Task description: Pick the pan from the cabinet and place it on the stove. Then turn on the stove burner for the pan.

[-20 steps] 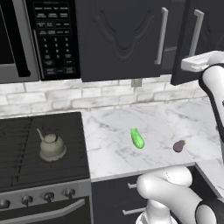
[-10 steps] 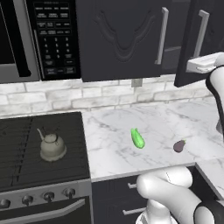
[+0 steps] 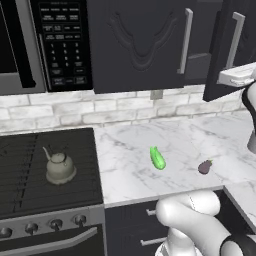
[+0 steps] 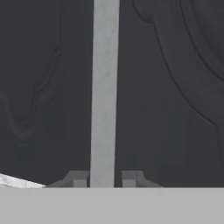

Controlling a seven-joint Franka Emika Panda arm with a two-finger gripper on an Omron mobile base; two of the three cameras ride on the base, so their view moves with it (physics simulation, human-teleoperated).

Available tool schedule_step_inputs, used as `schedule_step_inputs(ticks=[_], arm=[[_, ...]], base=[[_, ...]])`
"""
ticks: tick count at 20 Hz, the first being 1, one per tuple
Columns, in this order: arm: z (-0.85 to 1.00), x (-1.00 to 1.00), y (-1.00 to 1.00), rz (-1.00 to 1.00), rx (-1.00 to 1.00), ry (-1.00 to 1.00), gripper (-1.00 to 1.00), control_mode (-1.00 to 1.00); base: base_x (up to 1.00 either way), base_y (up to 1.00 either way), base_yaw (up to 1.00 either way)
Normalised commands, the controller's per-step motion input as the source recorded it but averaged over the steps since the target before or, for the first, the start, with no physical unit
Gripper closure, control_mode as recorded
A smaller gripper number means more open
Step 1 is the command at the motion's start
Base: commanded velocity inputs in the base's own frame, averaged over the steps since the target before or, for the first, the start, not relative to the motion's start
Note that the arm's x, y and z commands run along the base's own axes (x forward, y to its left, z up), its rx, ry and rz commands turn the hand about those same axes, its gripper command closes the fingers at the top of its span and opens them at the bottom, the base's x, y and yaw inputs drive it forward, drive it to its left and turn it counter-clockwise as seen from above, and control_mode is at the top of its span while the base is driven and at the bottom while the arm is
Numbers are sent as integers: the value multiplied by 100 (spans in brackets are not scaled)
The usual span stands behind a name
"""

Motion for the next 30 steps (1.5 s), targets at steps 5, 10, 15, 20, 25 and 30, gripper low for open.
schedule_step_inputs(ticks=[5, 10, 15, 20, 25, 30], arm=[[0, -38, 0, 0, 0, 0, -100, -100], [10, -56, 0, 0, 0, 0, -100, -100], [21, -65, 15, 0, -7, 0, -100, -100], [16, -38, 47, -3, -22, 0, -100, -100], [-2, -6, 73, -9, -34, 10, -100, -100], [-21, 16, 70, -11, -34, 18, -100, -100]], base=[[0, 0, 0], [0, 0, 0], [0, 0, 0], [0, 0, 0], [0, 0, 0], [0, 0, 0]])
